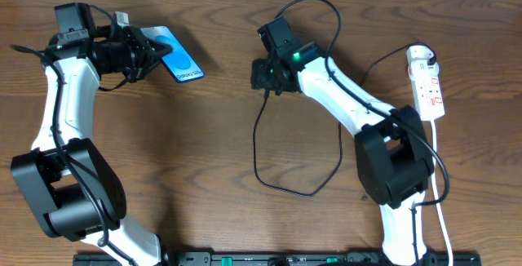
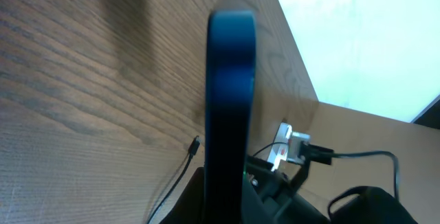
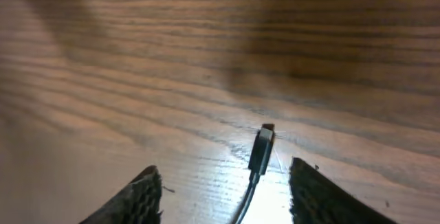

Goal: Plug charger to phone and switch on socket
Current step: 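Lower the right gripper onto the black cable's USB-C end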

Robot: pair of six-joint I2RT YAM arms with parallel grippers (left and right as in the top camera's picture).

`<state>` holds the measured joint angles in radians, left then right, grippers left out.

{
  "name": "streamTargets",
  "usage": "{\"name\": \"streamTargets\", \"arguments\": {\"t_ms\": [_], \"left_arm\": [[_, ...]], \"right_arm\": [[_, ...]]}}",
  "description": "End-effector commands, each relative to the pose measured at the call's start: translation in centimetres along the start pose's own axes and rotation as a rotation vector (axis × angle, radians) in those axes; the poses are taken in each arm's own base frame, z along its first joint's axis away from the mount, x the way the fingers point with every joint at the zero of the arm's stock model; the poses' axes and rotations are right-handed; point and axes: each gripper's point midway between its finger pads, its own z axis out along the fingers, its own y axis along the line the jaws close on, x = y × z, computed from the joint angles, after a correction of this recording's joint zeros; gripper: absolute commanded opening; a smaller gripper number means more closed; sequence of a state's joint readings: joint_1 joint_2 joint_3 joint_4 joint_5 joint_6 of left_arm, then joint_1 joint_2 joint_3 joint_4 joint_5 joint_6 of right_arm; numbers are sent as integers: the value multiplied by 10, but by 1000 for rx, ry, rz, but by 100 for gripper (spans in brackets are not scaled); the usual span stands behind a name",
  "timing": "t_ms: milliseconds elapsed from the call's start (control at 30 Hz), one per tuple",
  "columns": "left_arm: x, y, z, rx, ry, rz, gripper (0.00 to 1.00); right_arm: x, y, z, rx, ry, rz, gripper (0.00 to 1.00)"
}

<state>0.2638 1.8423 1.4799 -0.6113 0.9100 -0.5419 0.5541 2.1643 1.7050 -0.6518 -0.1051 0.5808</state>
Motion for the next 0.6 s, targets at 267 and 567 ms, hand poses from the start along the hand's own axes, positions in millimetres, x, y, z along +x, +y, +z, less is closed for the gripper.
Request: {"name": "streamTargets", "arguments": {"t_ms": [267,567], "left_arm": [[0,-12,-6,29,-8,43,7],[0,-12,-6,28,-8,43,7]], "right_arm": [[24,-17,25,212,-16,39,42],[37,-28,49,245,24,52,38]]}}
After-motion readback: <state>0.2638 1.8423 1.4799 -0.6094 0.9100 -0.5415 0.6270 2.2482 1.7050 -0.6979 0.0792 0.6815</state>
